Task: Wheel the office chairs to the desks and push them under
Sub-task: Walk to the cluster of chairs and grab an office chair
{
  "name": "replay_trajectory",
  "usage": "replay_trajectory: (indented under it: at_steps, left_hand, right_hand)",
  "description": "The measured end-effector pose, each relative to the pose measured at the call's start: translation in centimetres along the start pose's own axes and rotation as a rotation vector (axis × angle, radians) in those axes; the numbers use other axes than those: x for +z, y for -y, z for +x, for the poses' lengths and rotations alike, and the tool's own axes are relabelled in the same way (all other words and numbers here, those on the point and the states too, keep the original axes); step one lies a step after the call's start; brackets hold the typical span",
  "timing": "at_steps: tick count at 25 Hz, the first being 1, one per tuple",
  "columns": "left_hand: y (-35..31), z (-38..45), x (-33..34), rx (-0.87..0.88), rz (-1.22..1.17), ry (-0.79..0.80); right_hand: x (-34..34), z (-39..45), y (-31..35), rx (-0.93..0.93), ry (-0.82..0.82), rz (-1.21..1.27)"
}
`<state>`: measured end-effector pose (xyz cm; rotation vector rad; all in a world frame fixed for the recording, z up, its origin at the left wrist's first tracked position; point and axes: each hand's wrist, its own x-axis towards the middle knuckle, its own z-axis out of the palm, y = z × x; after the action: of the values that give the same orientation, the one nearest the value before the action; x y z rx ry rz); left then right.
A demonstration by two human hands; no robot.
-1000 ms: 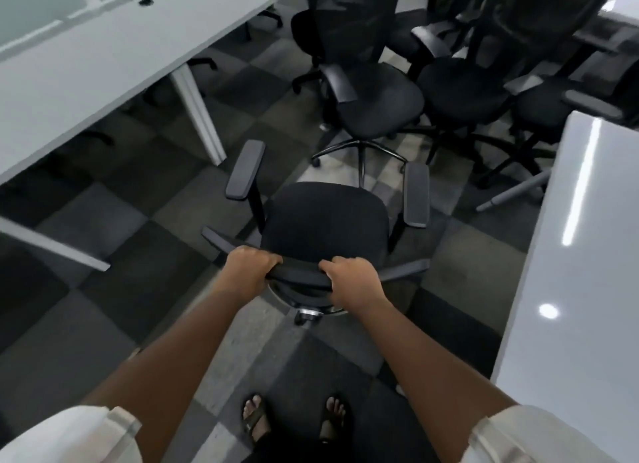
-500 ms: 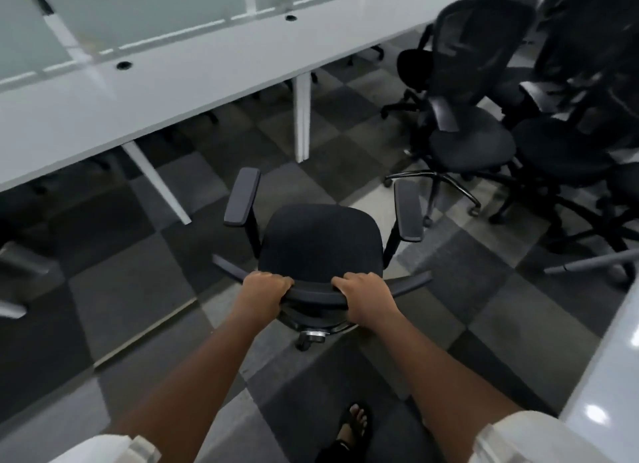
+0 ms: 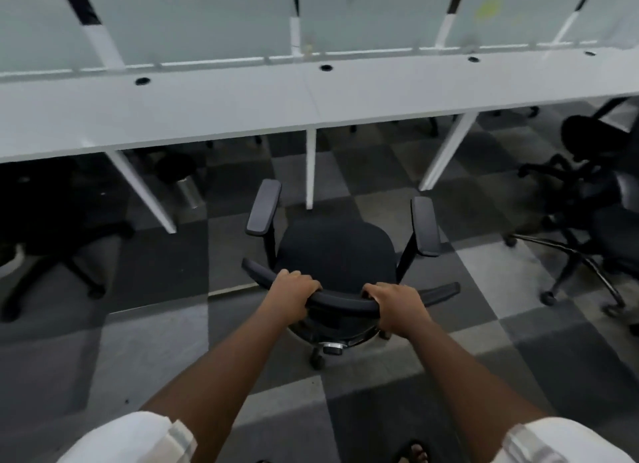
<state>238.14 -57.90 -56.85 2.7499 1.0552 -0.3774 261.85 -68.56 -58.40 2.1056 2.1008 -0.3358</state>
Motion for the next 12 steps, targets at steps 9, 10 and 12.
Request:
replay_trajectory:
  at_steps: [9,10,12]
  left_hand:
    - [11.7,-4.1,1.5,-0.216,-0.152,0.064]
    - [12.6,-3.9,1.6,-0.233,-0.162,0.052]
    - [14.5,-3.0,1.6,-0.261,-0.165,0.035]
  right_hand:
    - [-2.9,11.2,8.8,-0.132,0.124,-0.134]
    - [-3.2,12.5,9.2,-0.139,0.124,-0.15]
    - [-3.6,15.5,9.7,-0.147,0.105,-0.167]
